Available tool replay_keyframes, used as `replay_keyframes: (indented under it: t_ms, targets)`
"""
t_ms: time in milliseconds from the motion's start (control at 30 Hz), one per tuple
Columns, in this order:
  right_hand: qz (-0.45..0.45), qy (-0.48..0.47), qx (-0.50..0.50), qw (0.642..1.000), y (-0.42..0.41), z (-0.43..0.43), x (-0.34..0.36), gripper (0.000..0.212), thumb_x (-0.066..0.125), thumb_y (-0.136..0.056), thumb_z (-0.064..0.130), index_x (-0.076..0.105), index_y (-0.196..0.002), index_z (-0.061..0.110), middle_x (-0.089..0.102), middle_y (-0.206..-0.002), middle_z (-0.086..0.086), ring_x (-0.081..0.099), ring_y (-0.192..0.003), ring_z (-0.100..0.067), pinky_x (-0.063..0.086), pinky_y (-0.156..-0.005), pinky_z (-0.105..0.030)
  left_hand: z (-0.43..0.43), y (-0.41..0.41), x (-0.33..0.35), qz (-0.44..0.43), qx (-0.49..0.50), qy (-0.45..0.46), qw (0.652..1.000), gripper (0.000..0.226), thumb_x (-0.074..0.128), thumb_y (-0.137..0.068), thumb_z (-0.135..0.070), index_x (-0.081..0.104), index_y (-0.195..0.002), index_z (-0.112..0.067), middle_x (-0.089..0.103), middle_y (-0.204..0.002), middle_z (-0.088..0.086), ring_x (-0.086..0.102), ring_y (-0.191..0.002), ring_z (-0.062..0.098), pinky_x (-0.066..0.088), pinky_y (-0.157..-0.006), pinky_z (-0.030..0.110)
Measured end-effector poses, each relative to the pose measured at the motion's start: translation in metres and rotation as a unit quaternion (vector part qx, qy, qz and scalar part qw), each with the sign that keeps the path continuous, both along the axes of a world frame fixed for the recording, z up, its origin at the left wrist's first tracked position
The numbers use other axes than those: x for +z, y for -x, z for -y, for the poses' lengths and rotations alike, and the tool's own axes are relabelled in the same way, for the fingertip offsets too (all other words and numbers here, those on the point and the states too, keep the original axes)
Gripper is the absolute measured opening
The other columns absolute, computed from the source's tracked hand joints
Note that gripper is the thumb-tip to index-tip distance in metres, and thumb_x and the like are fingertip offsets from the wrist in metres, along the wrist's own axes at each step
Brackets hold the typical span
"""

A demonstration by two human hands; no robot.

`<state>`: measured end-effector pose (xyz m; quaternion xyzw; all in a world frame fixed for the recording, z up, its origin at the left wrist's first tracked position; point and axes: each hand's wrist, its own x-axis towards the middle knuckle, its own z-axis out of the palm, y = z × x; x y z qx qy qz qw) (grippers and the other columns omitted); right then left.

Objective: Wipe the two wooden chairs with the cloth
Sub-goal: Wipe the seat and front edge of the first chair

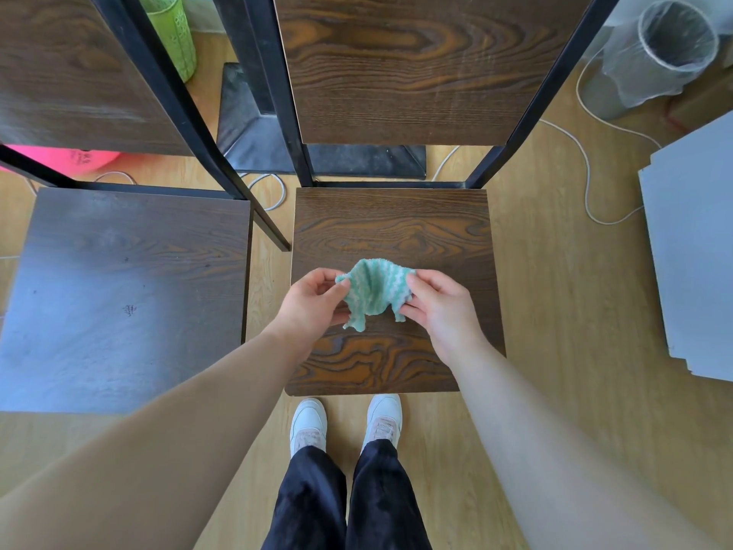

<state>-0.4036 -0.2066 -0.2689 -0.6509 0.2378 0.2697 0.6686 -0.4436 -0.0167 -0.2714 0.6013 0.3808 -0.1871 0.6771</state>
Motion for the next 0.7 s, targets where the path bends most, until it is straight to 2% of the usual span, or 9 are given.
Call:
replay_keyframes:
  t_ms: [233,367,533,700]
  targets:
    - [0.020,0.025,0.057,0.998,0.014,-0.025,-0.001,0.023,0.064,-0.096,0.017,0.070,-0.116,0.011,0.073,-0.105,-0.004,0.072,-0.097,-0.014,0.060,-0.086,-0.038,0.014,0.000,0.004,0.013,-0.017,0.021,1.000,0.010,0.061,-0.099,-0.017,0.068,-0.105,-0.013,0.075,-0.099,0.007,0.075,-0.091,0.020,0.061,-0.086,0.041]
    - [0.029,0.032,0.088,0.995,0.017,-0.026,-0.005,0.025,0.067,-0.093,0.018,0.071,-0.117,0.015,0.075,-0.103,0.000,0.072,-0.098,-0.015,0.058,-0.090,-0.039,0.011,0.001,0.004,0.008,-0.036,0.019,0.999,0.015,0.059,-0.100,-0.023,0.070,-0.108,-0.016,0.075,-0.104,0.008,0.074,-0.096,0.021,0.060,-0.088,0.042]
    - [0.039,0.037,0.127,0.990,0.019,-0.026,-0.003,0.027,0.069,-0.091,0.017,0.069,-0.117,0.020,0.075,-0.102,0.008,0.071,-0.095,-0.006,0.058,-0.082,-0.025,0.011,-0.003,0.013,-0.041,-0.021,0.072,0.996,0.043,0.040,-0.106,-0.042,0.072,-0.112,-0.013,0.077,-0.105,0.005,0.074,-0.096,0.018,0.059,-0.088,0.035]
    - [0.043,0.062,0.123,0.990,0.021,-0.027,-0.008,0.027,0.073,-0.087,0.020,0.069,-0.113,0.025,0.074,-0.103,0.007,0.070,-0.093,-0.005,0.058,-0.077,-0.022,0.010,-0.004,0.016,-0.059,-0.046,0.081,0.994,0.067,0.022,-0.104,-0.058,0.070,-0.119,-0.014,0.072,-0.117,0.005,0.068,-0.110,0.020,0.055,-0.099,0.039]
